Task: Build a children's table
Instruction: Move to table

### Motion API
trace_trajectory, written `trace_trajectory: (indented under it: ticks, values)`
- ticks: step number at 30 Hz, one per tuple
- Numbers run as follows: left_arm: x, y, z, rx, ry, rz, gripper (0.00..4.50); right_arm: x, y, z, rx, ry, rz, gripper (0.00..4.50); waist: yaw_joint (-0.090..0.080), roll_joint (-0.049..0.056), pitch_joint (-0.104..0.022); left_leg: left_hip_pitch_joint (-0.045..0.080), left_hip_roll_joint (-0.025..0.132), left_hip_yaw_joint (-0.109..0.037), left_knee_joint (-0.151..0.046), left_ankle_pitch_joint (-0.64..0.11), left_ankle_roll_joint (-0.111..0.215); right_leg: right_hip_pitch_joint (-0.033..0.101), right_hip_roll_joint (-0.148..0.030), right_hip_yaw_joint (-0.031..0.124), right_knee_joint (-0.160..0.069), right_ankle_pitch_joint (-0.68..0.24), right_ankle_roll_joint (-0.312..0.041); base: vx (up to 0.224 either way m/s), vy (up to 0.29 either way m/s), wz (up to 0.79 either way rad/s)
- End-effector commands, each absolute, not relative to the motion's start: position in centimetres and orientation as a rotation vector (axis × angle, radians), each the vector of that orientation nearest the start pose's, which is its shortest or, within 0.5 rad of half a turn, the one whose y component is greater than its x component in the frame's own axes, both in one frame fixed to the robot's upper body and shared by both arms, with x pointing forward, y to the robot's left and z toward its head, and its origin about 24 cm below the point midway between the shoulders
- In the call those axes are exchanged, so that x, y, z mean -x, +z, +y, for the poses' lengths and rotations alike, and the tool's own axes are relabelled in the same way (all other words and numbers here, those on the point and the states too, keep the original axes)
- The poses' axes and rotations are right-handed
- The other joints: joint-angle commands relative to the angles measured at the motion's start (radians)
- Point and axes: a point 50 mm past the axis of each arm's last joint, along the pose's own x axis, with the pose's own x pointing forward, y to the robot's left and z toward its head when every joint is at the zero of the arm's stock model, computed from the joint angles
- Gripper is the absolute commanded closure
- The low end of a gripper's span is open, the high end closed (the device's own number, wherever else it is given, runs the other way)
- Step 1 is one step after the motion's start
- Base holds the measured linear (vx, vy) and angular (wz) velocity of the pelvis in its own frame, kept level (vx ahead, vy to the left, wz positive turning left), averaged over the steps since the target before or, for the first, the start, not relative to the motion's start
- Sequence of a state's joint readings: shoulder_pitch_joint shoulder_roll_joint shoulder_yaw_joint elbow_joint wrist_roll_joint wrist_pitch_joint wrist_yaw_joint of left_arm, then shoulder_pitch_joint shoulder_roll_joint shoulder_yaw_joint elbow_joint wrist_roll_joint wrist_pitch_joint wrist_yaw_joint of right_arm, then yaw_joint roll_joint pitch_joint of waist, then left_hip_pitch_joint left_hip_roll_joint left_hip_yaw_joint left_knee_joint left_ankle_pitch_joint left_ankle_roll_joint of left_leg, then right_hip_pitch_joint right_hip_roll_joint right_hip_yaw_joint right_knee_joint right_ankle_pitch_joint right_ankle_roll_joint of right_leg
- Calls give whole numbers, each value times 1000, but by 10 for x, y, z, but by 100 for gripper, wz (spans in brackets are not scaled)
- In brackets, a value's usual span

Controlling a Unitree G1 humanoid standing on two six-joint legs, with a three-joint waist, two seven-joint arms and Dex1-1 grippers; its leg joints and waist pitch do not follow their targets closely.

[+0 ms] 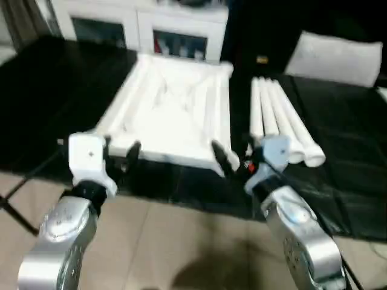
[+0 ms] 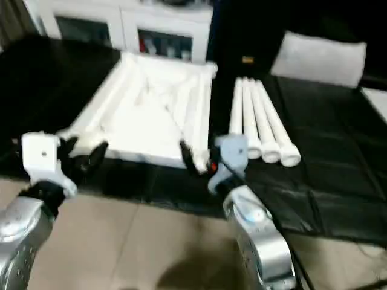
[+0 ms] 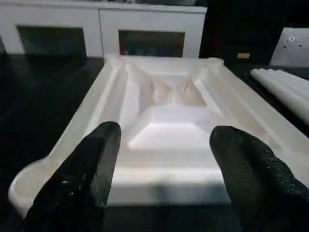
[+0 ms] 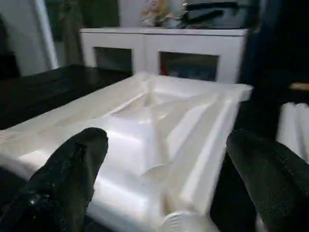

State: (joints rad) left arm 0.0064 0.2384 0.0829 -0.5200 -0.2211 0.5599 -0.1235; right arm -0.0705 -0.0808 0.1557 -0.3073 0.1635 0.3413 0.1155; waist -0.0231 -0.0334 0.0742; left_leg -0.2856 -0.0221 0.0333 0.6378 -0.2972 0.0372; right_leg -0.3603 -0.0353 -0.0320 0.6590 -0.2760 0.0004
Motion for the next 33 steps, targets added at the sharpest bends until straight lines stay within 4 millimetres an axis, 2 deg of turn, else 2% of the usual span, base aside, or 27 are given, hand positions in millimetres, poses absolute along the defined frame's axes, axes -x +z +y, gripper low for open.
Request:
trace_trajectory:
  ticks: [1, 2, 3, 4, 5, 6, 7, 8, 9, 10, 11, 12, 13, 14, 15, 16, 17, 19, 21, 23, 24, 25, 26, 27, 28, 31, 33]
  values:
    - [-240, 114, 182, -37, -143, 54, 115, -256, 98, -120, -92, 287, -32, 0, 29, 0, -19, -32, 112, -20, -59, -277, 113, 72, -163, 152, -161, -331, -16, 136, -94, 0]
    - [-240, 114, 183, -37, -143, 53, 115, -255, 99, -123, -105, 275, -33, 0, 44, -13, -52, -41, 93, 15, 85, -97, 62, 98, -213, 201, -211, -696, -51, 146, -61, -4]
    - [-239, 114, 184, -30, -149, 54, 115, -255, 98, -126, -90, 259, -31, 0, 52, -4, -55, -108, 107, 4, 95, -29, 10, 154, -210, 206, -176, -617, -140, 87, -11, -6]
    - [-239, 114, 184, -27, -166, 61, 115, -253, 98, -129, -72, 244, -31, 0, 74, 7, -55, -123, 116, 4, 94, 16, -12, 156, -177, 193, -163, -390, -239, 171, -26, -3]
    - [-239, 113, 183, -35, -190, 66, 115, -251, 98, -132, -46, 224, -37, 0, 75, -2, -55, -126, 119, 11, 88, 44, -17, 157, -156, 174, -161, -294, -285, 157, -3, 4]
    - [-238, 114, 179, -37, -223, 71, 115, -249, 100, -134, -45, 215, -33, 0, 89, 22, -55, -134, 137, 18, 45, 120, -26, 148, -117, 121, -155, -172, -335, 227, 28, 4]
    - [-237, 114, 176, -36, -250, 76, 115, -247, 101, -135, -47, 208, -30, 0, 93, 30, -56, -129, 149, 25, 5, 155, -23, 135, -87, 92, -150, -156, -327, 143, 42, 1]
    - [-237, 114, 173, -15, -262, 74, 115, -246, 99, -135, -64, 200, 7, 0, 64, 99, -64, 11, 275, 2, -108, 49, -129, 16, 24, 41, -68, -194, -124, 113, 110, -23]
    - [-237, 115, 172, 0, -267, 72, 115, -246, 97, -135, -76, 194, 33, 0, 64, 99, -64, 11, 275, 2, -108, 49, -129, 16, 24, 41, -68, -194, -124, 133, 122, -42]
    - [-238, 115, 169, 3, -274, 63, 115, -244, 98, -135, -82, 193, 44, 0, 61, 93, -81, 60, 383, -18, -116, 123, -116, -61, -35, 16, 42, -75, -29, 133, 122, -42]
    - [-239, 113, 165, 7, -279, 64, 115, -243, 100, -136, -83, 191, 44, 0, 54, 87, -93, 63, 381, -11, -105, 238, -95, -69, -47, 11, 44, -7, -7, 145, 77, -38]
    - [-239, 113, 165, 8, -280, 66, 115, -243, 100, -136, -84, 191, 44, 0, 71, 70, -90, 40, 342, 60, -77, 441, -69, -85, -62, 16, 14, 150, -4, 108, 53, -51]
    - [-239, 112, 164, 11, -281, 70, 115, -243, 101, -136, -84, 190, 43, 0, 73, 28, -100, 5, 243, 134, -32, 475, -83, -56, -54, 45, -46, 334, -32, 108, 53, -51]
    - [-240, 109, 163, 7, -272, 78, 115, -242, 101, -138, -66, 175, 38, 0, 89, 27, -105, -24, 186, 163, -18, 461, -125, -32, -28, 75, -39, 449, -73, 92, 25, -58]
    - [-240, 107, 163, 7, -264, 84, 115, -241, 101, -140, -43, 161, 39, 0, 96, -8, -109, -83, 142, 175, -4, 373, -182, 17, -2, 135, -39, 715, -95, 41, 3, -47]
    - [-240, 105, 162, 12, -254, 90, 115, -239, 99, -141, -28, 161, 50, 0, 107, -13, -119, -103, 138, 158, 9, 155, -189, 35, 7, 182, -41, 834, -99, 41, 3, -47]
    - [-241, 102, 162, 10, -238, 99, 115, -238, 99, -141, -61, 164, 44, 0, 104, -13, -115, -111, 135, 151, 11, 77, -188, 33, 17, 196, -48, 841, -96, -14, -7, -43]
    - [-241, 101, 162, 35, -225, 96, 115, -237, 97, -142, -50, 159, 77, 0, 89, 5, -108, -90, 134, 142, -15, -6, -223, 14, 79, 194, -59, 645, -40, -38, -15, -52]
    - [-244, 101, 162, 49, -229, 92, 115, -240, 96, -143, -31, 150, 94, 0, 66, 27, -99, -13, 184, 150, -47, -56, -213, -53, 112, 157, -85, 219, 36, -29, -11, -46]
    - [-247, 99, 161, 49, -241, 96, 115, -244, 92, -144, -19, 134, 106, 0, 44, 33, -74, 21, 210, 166, -42, -216, -181, -117, 107, 137, -131, -144, 31, -67, 0, -38]
    - [-250, 98, 161, 35, -236, 102, 115, -246, 92, -146, -3, 114, 104, 0, 30, 24, -69, 28, 204, 169, -26, -285, -163, -117, 110, 139, -152, -313, 33, -77, 27, -39]
    - [-255, 99, 158, 46, -232, 100, 115, -249, 96, -150, 9, 113, 99, 0, 31, 14, -61, 6, 197, 161, -31, -308, -150, -98, 93, 140, -154, -369, 28, -77, 27, -39]
    - [-259, 102, 155, 65, -235, 93, 115, -251, 99, -152, 10, 124, 97, 0, 40, 13, -64, -59, 194, 127, -77, -259, -133, -32, 22, 149, -134, -401, 9, -72, 19, -16]
    - [-262, 103, 152, 59, -249, 95, 115, -254, 101, -155, 17, 139, 105, 0, 35, -16, -77, -42, 194, 129, -48, -227, -125, -51, 10, 148, -144, -443, 22, -60, -5, 12]
    - [-264, 103, 148, 48, -263, 101, 115, -257, 102, -158, 18, 160, 118, 0, 33, -10, -77, -59, 194, 115, -57, -153, -120, -32, -7, 154, -137, -410, 3, -60, -5, 12]
    - [-267, 100, 149, 14, -271, 110, 94, -261, 102, -157, 29, 215, 132, 0, 20, -17, -74, -69, 195, 111, -56, -105, -118, -31, -7, 142, -133, -328, -22, 0, 0, 0]
    - [-270, 100, 151, -28, -291, 102, 94, -263, 103, -154, 58, 261, 132, 0, 15, -6, -80, -71, 195, 106, -59, -49, -115, -25, -10, 133, -120, -208, -52, 0, 0, 0]
